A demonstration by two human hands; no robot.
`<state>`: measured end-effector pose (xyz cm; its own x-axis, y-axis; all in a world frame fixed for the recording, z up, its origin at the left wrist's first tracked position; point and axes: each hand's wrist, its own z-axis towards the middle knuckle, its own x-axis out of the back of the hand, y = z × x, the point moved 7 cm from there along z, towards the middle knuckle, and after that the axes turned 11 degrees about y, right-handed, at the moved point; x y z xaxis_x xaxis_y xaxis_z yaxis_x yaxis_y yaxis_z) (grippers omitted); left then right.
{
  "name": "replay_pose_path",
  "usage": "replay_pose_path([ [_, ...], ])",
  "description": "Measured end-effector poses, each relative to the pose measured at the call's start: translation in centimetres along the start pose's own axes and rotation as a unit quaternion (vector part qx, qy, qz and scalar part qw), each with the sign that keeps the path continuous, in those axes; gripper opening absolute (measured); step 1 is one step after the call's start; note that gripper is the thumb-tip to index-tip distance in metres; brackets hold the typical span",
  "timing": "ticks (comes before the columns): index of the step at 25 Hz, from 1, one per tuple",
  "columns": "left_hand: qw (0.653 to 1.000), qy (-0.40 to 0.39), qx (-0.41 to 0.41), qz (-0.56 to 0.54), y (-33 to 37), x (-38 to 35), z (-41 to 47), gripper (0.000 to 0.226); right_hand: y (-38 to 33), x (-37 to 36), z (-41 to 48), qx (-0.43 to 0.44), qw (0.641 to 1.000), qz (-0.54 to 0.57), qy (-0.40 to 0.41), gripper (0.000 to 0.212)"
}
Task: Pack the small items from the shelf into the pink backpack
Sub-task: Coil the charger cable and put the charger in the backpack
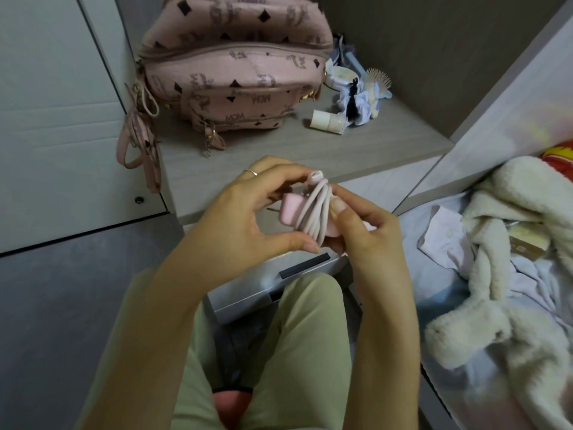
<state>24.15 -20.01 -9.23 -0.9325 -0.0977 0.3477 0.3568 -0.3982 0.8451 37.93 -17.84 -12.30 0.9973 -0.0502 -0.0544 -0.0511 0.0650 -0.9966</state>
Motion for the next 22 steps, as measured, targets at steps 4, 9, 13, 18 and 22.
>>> replay_pose_path([
  [4, 1.0, -0.002, -0.022, 0.022, 1.4, 1.5, 2.0, 0.068, -2.0, -1.0, 1.2, -0.004, 1.0, 0.011, -0.002, 0.021],
  [9, 0.986, 0.093, -0.129, 0.039, 5.7, 4.2, 4.2, 0.061, -7.4, -1.7, 3.6, 0.021, 1.0, 0.01, -0.021, 0.013],
  [13, 0.975, 0.165, -0.143, 0.026, 7.4, 7.8, 6.8, 0.06, -12.4, -5.1, 6.3, 0.111, 0.991, -0.028, -0.077, 0.017],
  [18, 0.977, 0.191, -0.076, -0.052, 7.2, 11.8, 9.3, 0.051, -16.7, -8.0, 8.1, 0.266, 0.94, -0.192, -0.092, 0.048],
  [22, 0.98, 0.186, -0.068, -0.024, 7.2, 12.4, 10.1, 0.044, -18.6, -10.4, 7.1, 0.352, 0.848, -0.292, -0.268, 0.09],
])
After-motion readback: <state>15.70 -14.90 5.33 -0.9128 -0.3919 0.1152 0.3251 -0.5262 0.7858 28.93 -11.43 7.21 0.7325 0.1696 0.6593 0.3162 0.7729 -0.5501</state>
